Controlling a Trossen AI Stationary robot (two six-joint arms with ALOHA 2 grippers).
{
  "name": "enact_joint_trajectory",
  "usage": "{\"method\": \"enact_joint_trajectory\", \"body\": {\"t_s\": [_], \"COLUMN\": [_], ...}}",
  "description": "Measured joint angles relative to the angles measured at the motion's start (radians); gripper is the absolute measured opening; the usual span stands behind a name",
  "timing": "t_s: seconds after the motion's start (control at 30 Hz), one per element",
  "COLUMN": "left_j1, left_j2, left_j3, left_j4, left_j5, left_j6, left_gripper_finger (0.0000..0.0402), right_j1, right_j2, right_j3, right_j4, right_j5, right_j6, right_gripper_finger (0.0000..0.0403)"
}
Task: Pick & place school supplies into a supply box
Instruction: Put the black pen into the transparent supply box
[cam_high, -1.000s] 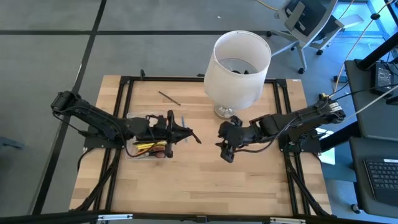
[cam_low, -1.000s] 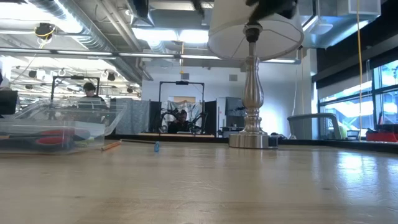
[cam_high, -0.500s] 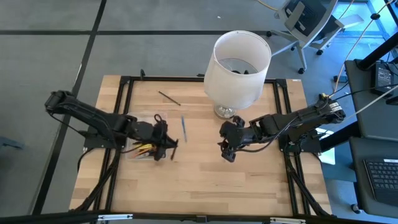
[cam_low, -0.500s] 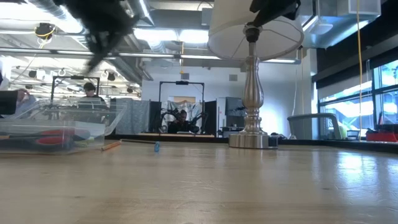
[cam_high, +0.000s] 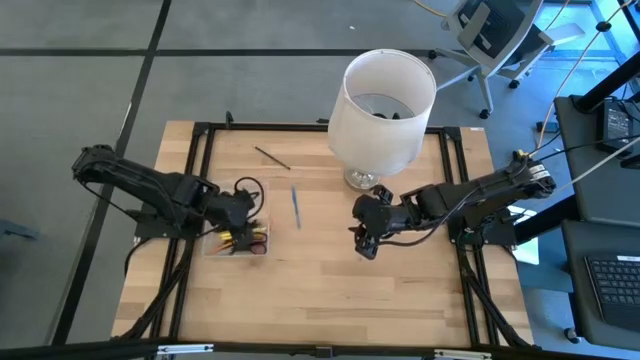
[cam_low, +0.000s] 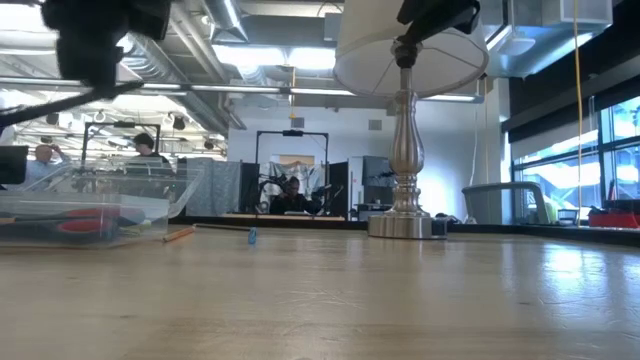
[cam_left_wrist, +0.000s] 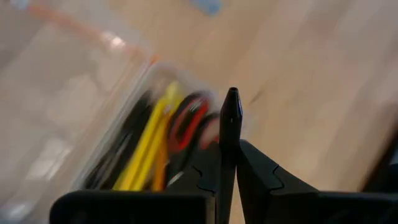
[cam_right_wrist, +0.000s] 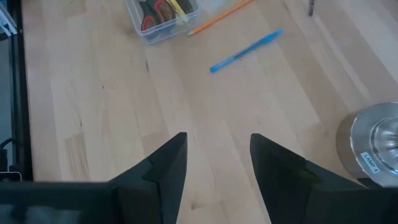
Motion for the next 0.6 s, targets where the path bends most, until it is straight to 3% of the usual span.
{"method": "enact_joint_trajectory", "body": {"t_s": [0.2, 0.6], "left_j1": [0.0, 0.0], "left_j2": [0.093, 0.349], "left_j3": [0.0, 0.0], "left_j4": [-0.099, -0.106], "left_j5": [-0.001, 0.003], "left_j6": [0.107, 0.268], "left_gripper_finger": [0.0022, 0.0022], "right_j1": [0.0, 0.0], "right_j2": [0.001, 0.002], "right_j3": [-0.039, -0.126], "right_j4": [0.061, 0.181], "right_j5": [0.0, -0.008], "right_j6": [0.002, 0.041], "right_gripper_finger": [0.0179, 0.0179]}}
